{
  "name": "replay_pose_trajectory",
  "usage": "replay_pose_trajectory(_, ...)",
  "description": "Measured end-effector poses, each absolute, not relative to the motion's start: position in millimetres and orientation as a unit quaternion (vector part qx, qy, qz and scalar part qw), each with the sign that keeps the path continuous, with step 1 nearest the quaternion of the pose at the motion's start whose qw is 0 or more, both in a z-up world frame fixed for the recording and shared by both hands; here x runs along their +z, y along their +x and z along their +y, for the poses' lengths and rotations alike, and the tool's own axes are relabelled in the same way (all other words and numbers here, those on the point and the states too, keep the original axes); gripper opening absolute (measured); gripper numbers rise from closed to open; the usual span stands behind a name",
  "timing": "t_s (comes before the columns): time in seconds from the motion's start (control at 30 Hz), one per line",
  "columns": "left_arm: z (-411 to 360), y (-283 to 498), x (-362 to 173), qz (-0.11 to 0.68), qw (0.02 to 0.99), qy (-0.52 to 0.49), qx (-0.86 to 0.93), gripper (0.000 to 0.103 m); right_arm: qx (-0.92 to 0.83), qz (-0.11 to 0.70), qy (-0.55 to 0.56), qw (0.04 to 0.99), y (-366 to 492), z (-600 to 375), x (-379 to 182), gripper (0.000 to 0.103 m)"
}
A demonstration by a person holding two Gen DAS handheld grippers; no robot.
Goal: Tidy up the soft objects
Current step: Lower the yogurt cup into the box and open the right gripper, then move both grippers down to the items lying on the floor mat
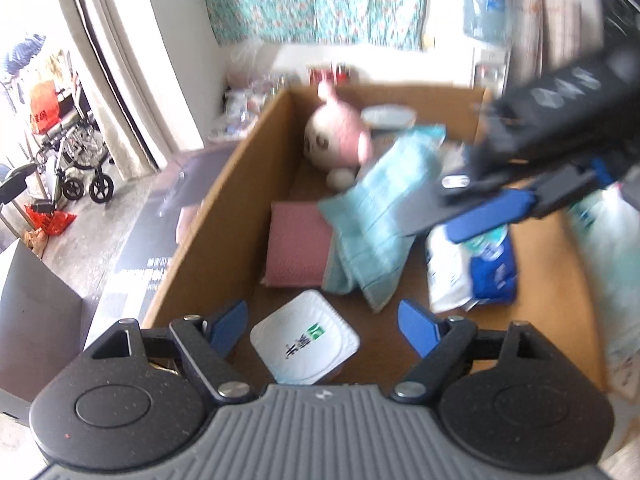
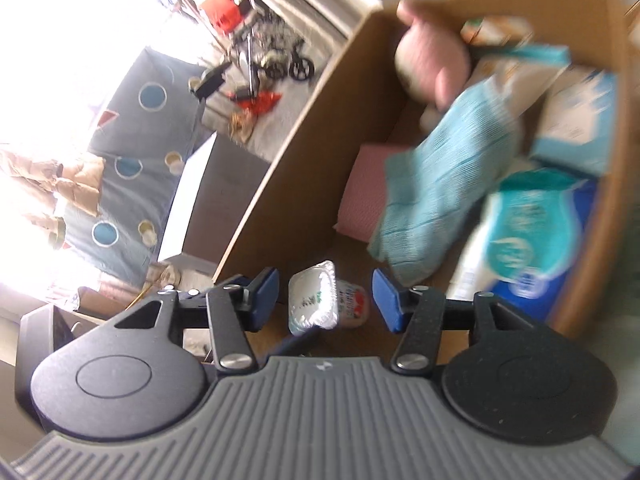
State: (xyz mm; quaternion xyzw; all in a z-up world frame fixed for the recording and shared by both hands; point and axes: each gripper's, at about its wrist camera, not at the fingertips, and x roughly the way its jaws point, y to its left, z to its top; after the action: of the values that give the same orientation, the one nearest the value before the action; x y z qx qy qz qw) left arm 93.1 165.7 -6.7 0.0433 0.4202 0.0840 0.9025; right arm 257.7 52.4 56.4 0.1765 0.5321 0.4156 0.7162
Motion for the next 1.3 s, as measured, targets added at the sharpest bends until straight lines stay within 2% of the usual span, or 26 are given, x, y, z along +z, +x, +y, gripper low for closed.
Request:
replay_pose_trajectory(0.27,121,58,31,0.343,0.939,0.018,0.026,0.085,0.332,0.472,0.161,0.801,214,-110,104,0.066)
replay_pose_trajectory(0.57,30,39,25,0.325,0.941,0.028,-0.085,0.085,0.218,0.475,0.158,0.838,145,-236,80,0.068)
replay_pose_trajectory(0.73,-15,42,2,0.352,0.926,0.01,-0.133,0.085,0.194,0.486,0.093,0.847,101,-257,58,0.068)
replay_pose_trajectory(0.9,-49,51,-26,0.395,0.904,-0.024,-0.165,0.085,0.195,0.5,-0.002,0.843,73,-253,36,0.074)
replay_pose_trajectory(1.1,-82,81,-51,0.444,0.878,-0.058,-0.172,0.085,0.204,0.509,-0.066,0.833,65,-244,9,0.082)
replay_pose_trajectory(1.3,-111,115,-75,0.49,0.851,-0.085,-0.166,0.085,0.208,0.505,-0.111,0.831,70,-233,-13,0.083)
